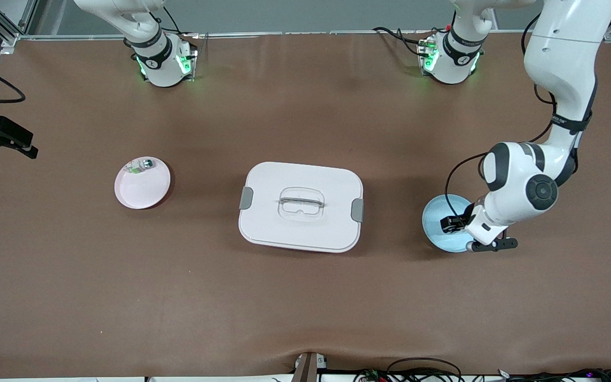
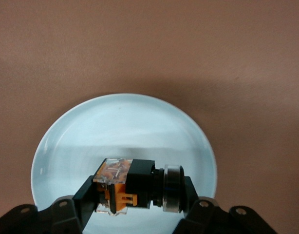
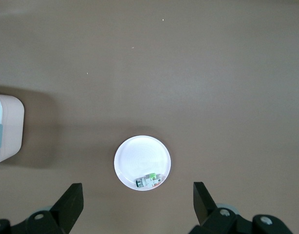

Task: Transfer orange switch to right arm and place
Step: 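Lift the switch with the left gripper while the right gripper approaches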

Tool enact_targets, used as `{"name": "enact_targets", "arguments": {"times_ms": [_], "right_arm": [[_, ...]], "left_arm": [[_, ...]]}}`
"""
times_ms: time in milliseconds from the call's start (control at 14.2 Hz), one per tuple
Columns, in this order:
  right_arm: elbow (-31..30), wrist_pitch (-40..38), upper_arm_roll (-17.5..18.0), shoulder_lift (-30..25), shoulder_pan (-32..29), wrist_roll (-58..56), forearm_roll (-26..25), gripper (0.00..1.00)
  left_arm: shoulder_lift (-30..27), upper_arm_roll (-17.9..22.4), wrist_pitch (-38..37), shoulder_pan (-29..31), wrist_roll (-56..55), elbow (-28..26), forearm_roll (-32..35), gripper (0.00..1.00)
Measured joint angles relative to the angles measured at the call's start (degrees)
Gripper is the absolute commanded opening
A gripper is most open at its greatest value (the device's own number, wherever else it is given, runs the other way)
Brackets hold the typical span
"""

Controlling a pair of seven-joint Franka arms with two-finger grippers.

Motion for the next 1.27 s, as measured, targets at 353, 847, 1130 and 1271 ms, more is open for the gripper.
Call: {"name": "enact_targets", "arguments": {"times_ms": [353, 847, 1130, 1271], "right_arm": [[-0.02, -0.23, -0.18, 0.13, 0.04, 0.0, 0.0, 1.0], [-0.04, -3.45, 0.06, 0.58, 3.1, 2.34, 0.06, 1.0], [-0.03, -3.81, 0.25, 0.58, 12.11, 15.0, 0.04, 1.0], [-0.02, -4.85, 0.28, 0.58, 16.46, 19.6, 0.02, 1.0]], "left_arm": [[-2.91, -0.23, -11.19, -0.06, -2.64, 7.43, -5.61, 0.0], [-5.03, -6.31, -26.01, -0.15, -20.55, 18.9, -5.79, 0.0], [-5.4, -10.53, -29.55, -0.16, -33.12, 23.8, -8.88, 0.0], [-5.39, -13.28, -29.68, -0.26, -40.09, 24.8, -9.97, 0.0]]}}
